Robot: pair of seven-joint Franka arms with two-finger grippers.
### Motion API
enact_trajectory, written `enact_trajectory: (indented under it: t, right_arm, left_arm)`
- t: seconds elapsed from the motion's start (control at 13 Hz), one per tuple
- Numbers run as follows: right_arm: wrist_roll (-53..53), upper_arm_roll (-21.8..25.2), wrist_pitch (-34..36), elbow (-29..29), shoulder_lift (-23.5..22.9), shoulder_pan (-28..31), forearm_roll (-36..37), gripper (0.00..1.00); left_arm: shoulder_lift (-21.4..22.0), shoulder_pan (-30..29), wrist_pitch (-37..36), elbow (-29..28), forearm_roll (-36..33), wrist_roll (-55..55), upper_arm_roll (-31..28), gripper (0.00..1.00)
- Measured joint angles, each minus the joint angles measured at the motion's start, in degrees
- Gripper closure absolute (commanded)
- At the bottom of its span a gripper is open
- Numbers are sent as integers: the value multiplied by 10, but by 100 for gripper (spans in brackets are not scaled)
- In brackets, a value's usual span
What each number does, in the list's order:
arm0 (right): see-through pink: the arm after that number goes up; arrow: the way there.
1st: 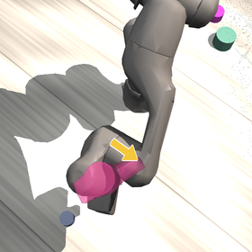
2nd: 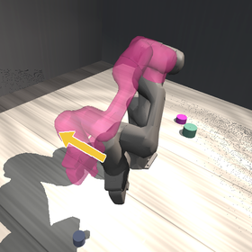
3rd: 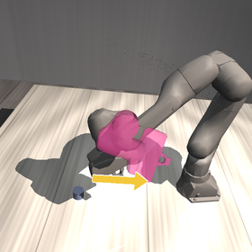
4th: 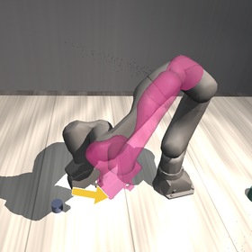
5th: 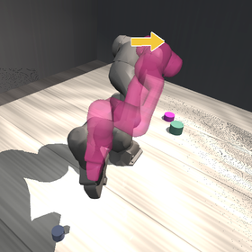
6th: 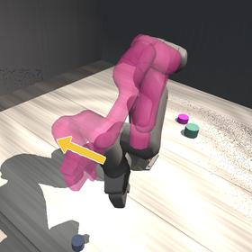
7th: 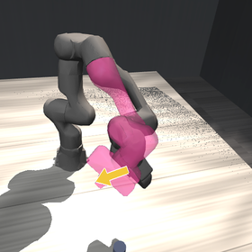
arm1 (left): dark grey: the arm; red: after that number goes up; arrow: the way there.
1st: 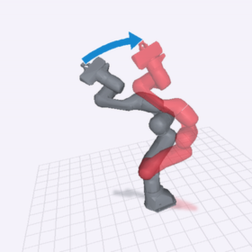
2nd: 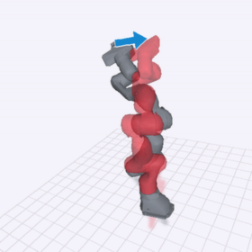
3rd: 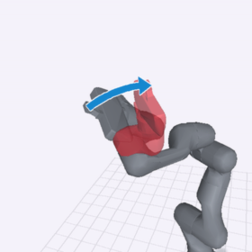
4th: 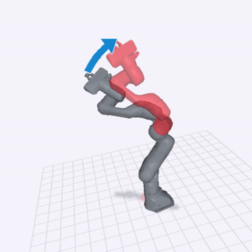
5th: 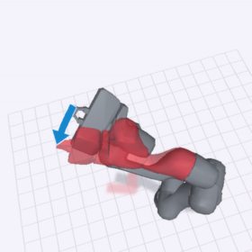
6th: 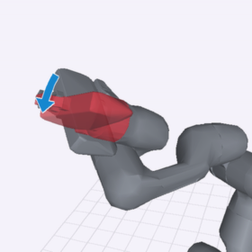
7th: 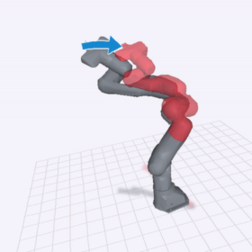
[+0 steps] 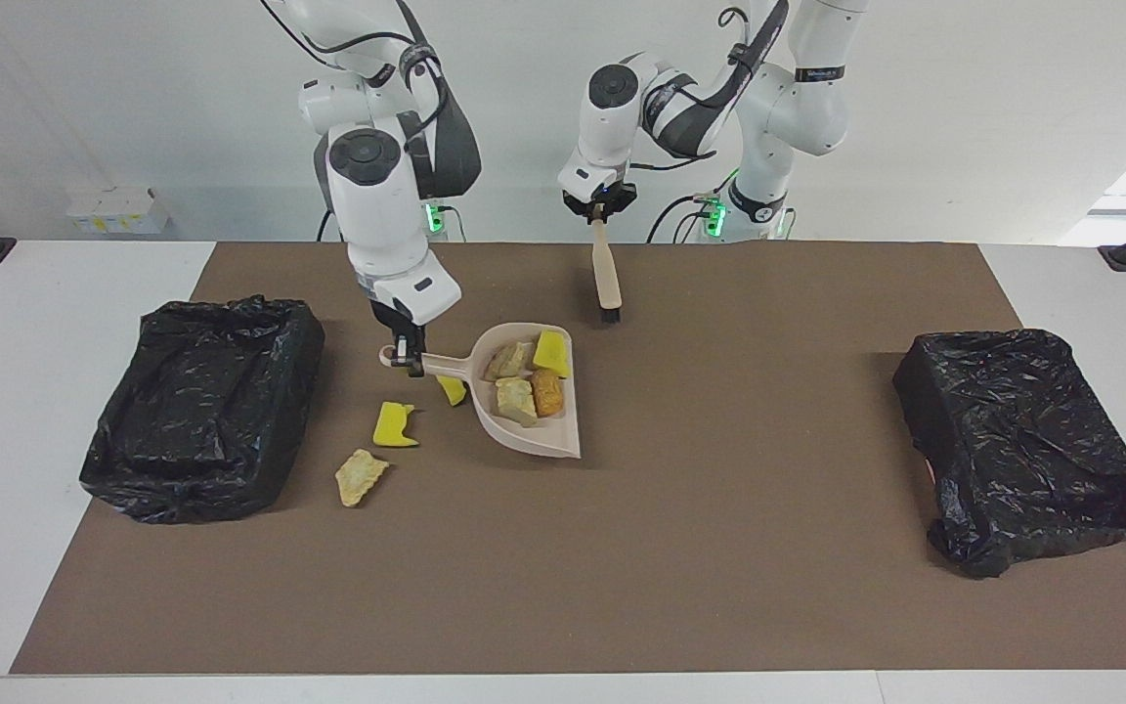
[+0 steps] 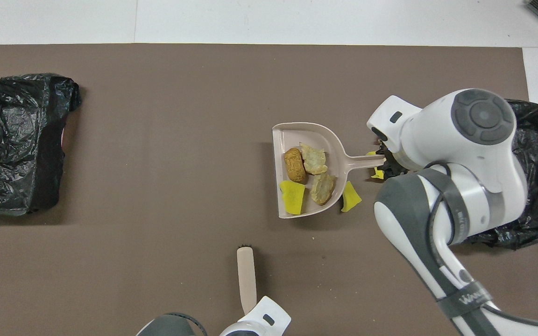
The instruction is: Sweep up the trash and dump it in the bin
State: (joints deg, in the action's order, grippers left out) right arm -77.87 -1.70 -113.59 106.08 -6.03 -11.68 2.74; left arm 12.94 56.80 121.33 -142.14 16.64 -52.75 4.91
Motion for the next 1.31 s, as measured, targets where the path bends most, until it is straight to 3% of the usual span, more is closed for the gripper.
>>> enact_trajectory:
  t: [0.23, 0.54, 0.62, 0.77, 0.85, 1.16, 1.31]
  right_arm:
    - [-77, 2, 46, -31, 4, 51, -6, 100]
    - [-167, 6, 70, -47, 23, 125, -16, 100]
    - [-183, 7, 75, -52, 25, 150, -21, 100]
    - [-212, 9, 84, -60, 26, 206, -43, 100]
    - [-220, 12, 84, -62, 26, 235, -46, 100]
    - [-307, 24, 83, -66, 26, 317, -28, 100]
    - [-318, 26, 54, -67, 26, 332, 35, 100]
  left_arm:
    - [-6, 0, 27, -13, 0, 5, 0, 97]
    - [-16, 0, 30, -14, 0, 35, 0, 76]
    - [-16, 0, 30, -14, 0, 38, 0, 55]
    - [-16, 0, 30, -14, 0, 41, -1, 33]
    - [-16, 0, 30, -14, 0, 41, -2, 2]
    - [-25, -16, 32, -3, -5, 77, -9, 0]
    - [-47, -61, 28, 37, -41, 92, -12, 0]
